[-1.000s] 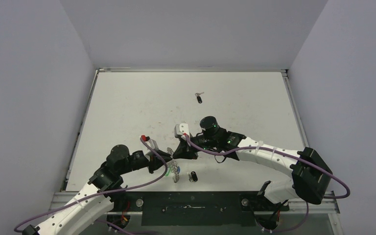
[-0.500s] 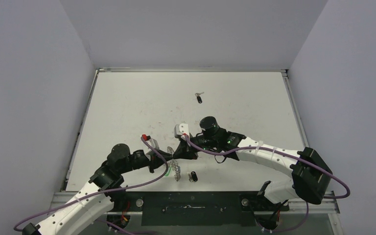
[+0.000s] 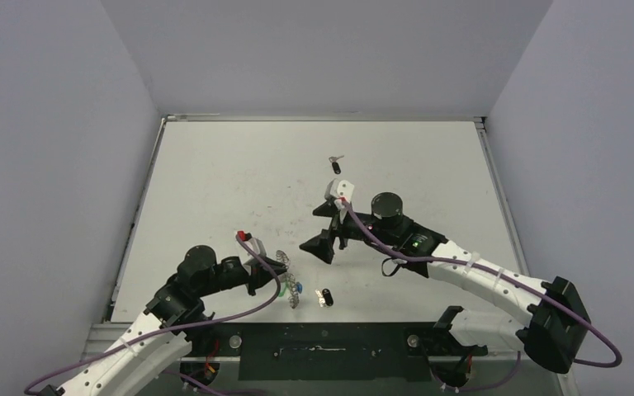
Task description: Put the keys on the keyring
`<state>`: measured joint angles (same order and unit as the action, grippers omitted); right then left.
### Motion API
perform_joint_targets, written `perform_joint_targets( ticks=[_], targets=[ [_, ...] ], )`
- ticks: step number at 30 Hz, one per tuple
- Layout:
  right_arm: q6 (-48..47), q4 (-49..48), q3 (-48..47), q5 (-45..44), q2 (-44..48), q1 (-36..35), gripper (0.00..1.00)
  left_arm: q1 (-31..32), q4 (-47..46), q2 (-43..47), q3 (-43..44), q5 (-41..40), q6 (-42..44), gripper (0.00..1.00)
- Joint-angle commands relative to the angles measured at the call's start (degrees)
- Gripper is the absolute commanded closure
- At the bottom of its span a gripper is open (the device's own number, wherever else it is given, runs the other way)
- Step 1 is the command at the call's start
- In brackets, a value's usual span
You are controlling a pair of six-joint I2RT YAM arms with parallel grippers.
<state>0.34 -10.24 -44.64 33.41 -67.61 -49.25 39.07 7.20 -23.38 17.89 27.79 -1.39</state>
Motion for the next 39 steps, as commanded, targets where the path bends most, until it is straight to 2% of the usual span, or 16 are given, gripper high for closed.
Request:
perform_joint_targets(
  ticks=[1,7,12,14,16,21,26,28,33,39],
  targets=[
    [8.77,4.07,-0.77,-13.97,3.86,2.05,0.0,0.21,1.26,2.37,4.41,-0.67,1.87,1.0],
    [16.16,20.75,-2.61,-19.42,2.83,2.67,0.0,0.22,6.12,5.48,5.59,-2.03,3.51,1.0],
    [20.86,21.07,4.71,-15.93,4.59,2.16,0.0,0.21,11.1,7.12,7.16,-3.9,4.91,1.0],
    [22.85,22.21,6.72,-18.32,5.46,0.36,0.0,0.2,12.53,7.46,7.77,-4.42,5.3,1.0],
    [23.25,25.11,6.95,-22.66,5.41,-3.39,0.06,0.15,13.64,7.55,8.09,-4.88,5.79,1.0],
    [19.63,32.56,5.04,-36.55,2.29,-17.13,0.31,0.2,14.03,7.56,8.09,-5.47,6.4,1.0],
    [17.71,34.61,3.32,-50.5,-3.36,-28.99,0.35,0.22,13.94,7.4,7.95,-5.61,6.39,1.0],
    [17.06,34.5,1.98,-52.07,-6.32,-30.7,0.4,0.17,14.0,7.38,7.82,-5.68,6.34,1.0],
    [16.03,32.7,-0.59,-52.29,-13.38,-32.33,0.46,0.16,13.33,7.6,7.51,-6.16,5.99,1.0],
    [15.21,31.24,-2.29,-52.18,-18.22,-33.84,0.58,0.18,13.57,8.1,7.42,-6.61,5.97,1.0]
  ],
)
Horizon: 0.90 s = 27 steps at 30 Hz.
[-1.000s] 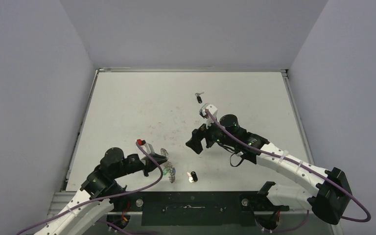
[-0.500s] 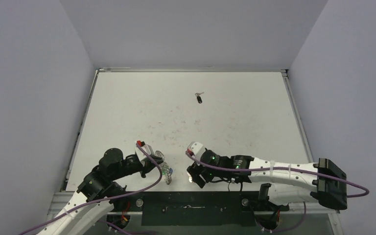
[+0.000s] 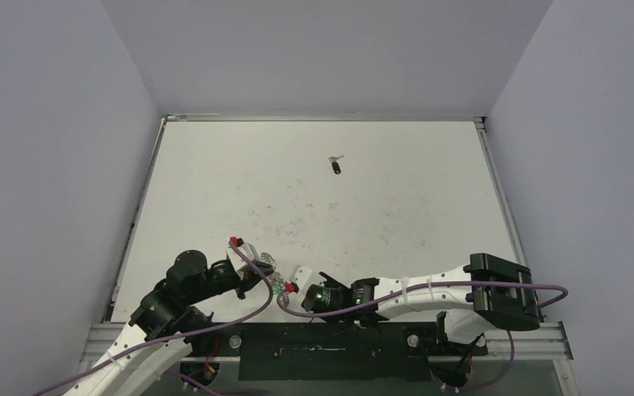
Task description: Put the keys on the keyring
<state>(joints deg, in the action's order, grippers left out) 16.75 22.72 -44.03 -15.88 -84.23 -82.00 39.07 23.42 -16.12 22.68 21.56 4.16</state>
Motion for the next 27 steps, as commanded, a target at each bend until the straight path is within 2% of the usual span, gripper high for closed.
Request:
perform_joint_targets(
  ticks=[1,8,17,24,27],
  targets=[
    [-1.49,-1.77,-3.1,-3.07,-2.06,-1.14,0.6,0.09,-2.62,0.89,2.64,-0.38,0.33,1.0],
    [-2.12,-3.31,-3.17,-1.49,-4.62,-1.41,0.66,0.19,-2.67,0.91,2.59,-0.42,0.38,1.0],
    [-1.0,-1.81,-3.52,-4.89,-6.2,-1.59,1.0,0.22,-2.3,1.53,2.64,-0.91,0.09,1.0],
    [-0.65,-2.1,-2.51,-5.39,2.72,-0.95,1.0,0.16,-2.92,1.15,2.4,-0.9,-0.19,1.0],
    [0.03,-2.92,-1.21,-2.47,8.36,1.89,1.0,0.18,-4.44,-0.05,1.88,-1.0,-0.64,1.0]
  ],
)
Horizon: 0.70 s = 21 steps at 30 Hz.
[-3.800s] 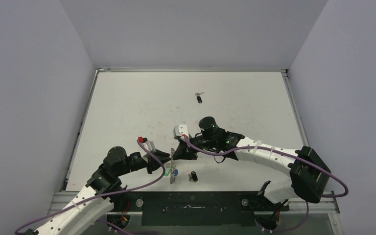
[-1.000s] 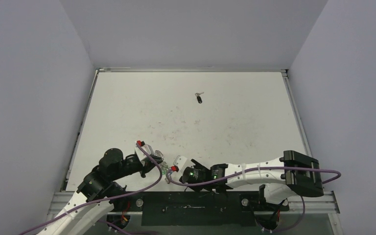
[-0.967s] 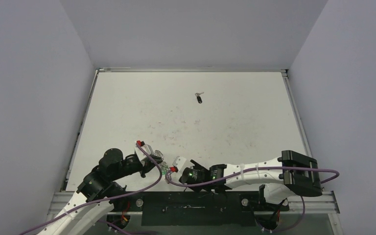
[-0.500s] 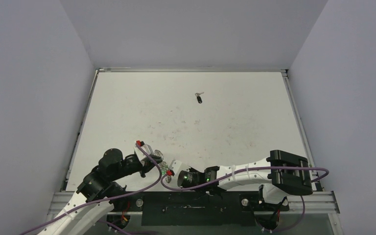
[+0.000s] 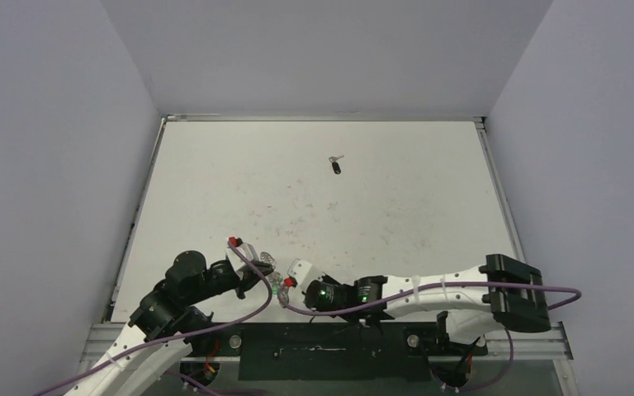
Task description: Put the keys on the keyring
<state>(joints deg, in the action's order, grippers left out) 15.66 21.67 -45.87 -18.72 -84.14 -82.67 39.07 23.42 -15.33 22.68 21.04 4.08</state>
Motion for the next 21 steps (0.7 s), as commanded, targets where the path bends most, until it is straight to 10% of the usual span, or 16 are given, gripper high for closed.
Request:
perform_joint_targets(
  ticks=[1,15,21],
  targets=[
    [1.39,-2.42,1.21,2.64,10.2,4.28,1.0,0.17,-5.15,-1.37,1.71,-0.32,-0.78,1.0],
    [7.21,-8.8,3.12,38.06,17.57,28.0,1.0,0.18,-19.72,-11.17,-1.17,5.64,-2.09,1.0],
    [8.62,-1.82,1.0,25.34,10.84,28.88,1.0,0.2,-21.85,-12.61,-1.6,6.38,-2.77,1.0]
  ],
)
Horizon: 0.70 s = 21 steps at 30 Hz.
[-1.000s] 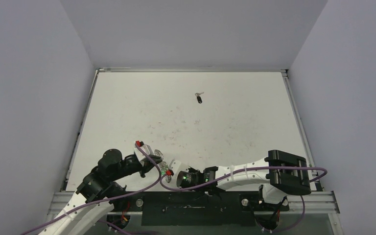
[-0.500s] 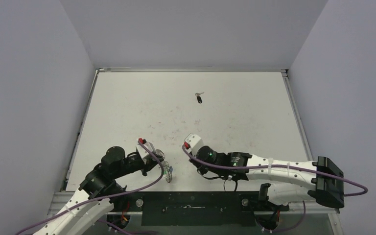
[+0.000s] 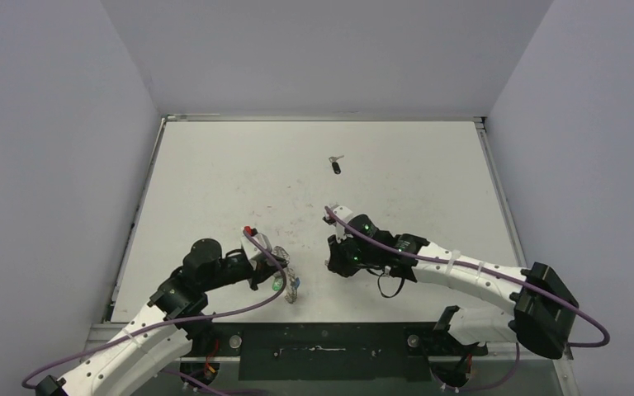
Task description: Put the keys on the keyring
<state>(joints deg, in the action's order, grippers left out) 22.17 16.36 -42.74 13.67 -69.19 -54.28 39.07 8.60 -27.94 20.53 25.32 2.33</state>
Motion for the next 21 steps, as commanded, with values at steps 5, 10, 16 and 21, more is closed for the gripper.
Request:
perform_joint_targets(
  ticks=[5,10,16,21],
  targets=[
    [5.1,9.23,-6.66,-20.14,-12.84,0.92,1.0,0.14,-7.47,0.79,-0.18,2.13,-1.84,1.0],
    [5.9,9.41,-9.81,-23.44,-16.98,1.11,0.79,0.14,-7.47,1.78,-0.58,1.93,-1.98,1.0],
    [4.39,9.28,-10.15,-23.46,-16.79,1.28,0.56,0.21,-7.35,2.45,-0.82,1.82,-1.98,1.0],
    [3.17,8.74,-9.79,-21.45,-17.02,1.28,0.7,0.16,-7.11,2.53,-0.93,1.87,-1.98,1.0]
  ],
)
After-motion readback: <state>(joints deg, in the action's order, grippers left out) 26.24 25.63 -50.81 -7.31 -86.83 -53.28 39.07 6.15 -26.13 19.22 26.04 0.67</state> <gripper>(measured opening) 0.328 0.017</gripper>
